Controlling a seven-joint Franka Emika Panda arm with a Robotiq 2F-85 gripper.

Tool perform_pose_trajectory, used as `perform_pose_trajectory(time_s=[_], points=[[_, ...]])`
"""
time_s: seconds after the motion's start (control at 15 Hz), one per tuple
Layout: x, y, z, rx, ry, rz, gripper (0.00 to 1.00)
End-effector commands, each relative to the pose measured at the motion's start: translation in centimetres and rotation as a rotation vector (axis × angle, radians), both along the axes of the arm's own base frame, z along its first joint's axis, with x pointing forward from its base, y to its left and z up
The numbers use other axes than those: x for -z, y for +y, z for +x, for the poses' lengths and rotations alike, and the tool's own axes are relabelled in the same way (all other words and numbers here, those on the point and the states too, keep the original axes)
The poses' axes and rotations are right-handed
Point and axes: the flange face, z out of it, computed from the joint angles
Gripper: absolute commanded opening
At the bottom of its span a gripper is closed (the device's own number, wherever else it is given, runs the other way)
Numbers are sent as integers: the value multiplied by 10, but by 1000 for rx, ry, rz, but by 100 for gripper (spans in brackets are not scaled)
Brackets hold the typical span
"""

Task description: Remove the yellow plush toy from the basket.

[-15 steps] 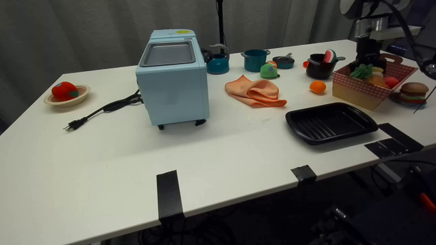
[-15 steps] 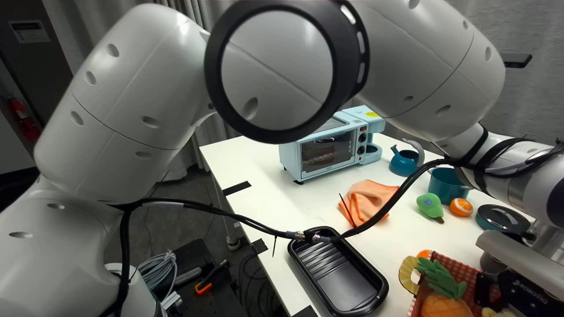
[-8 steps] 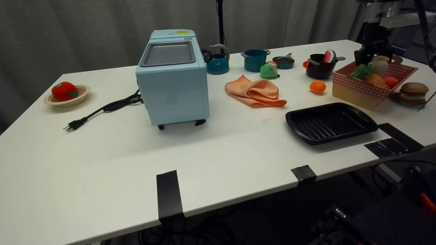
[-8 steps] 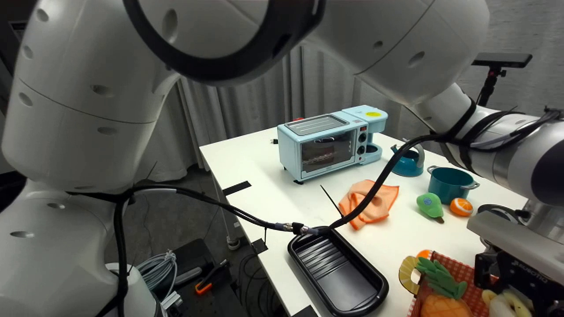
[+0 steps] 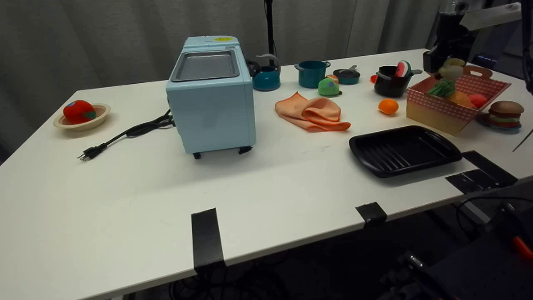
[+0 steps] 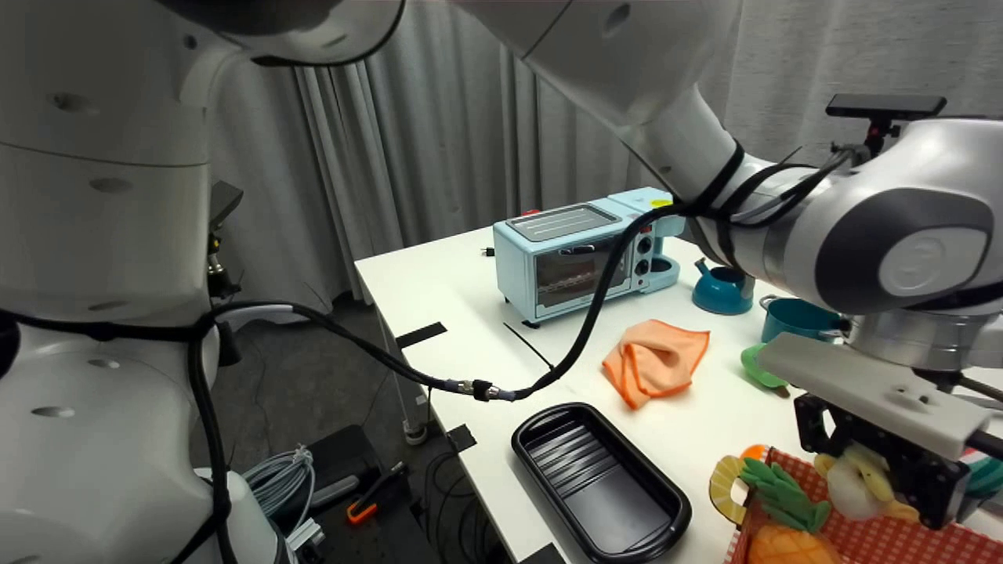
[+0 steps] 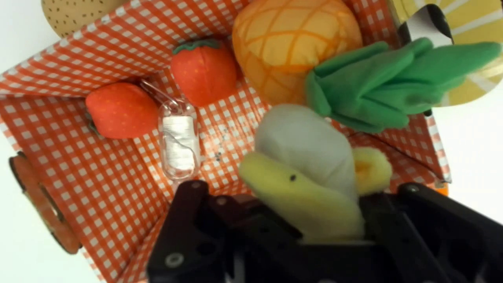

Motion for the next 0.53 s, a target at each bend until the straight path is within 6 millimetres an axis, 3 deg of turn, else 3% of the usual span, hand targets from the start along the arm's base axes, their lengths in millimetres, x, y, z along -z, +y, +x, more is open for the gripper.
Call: perform_pose_trajectory(time_s=[0.0, 0.47], points=[[-12, 36, -17, -74, -83, -58, 0], [-1, 89, -37, -237, -237, -160, 0]])
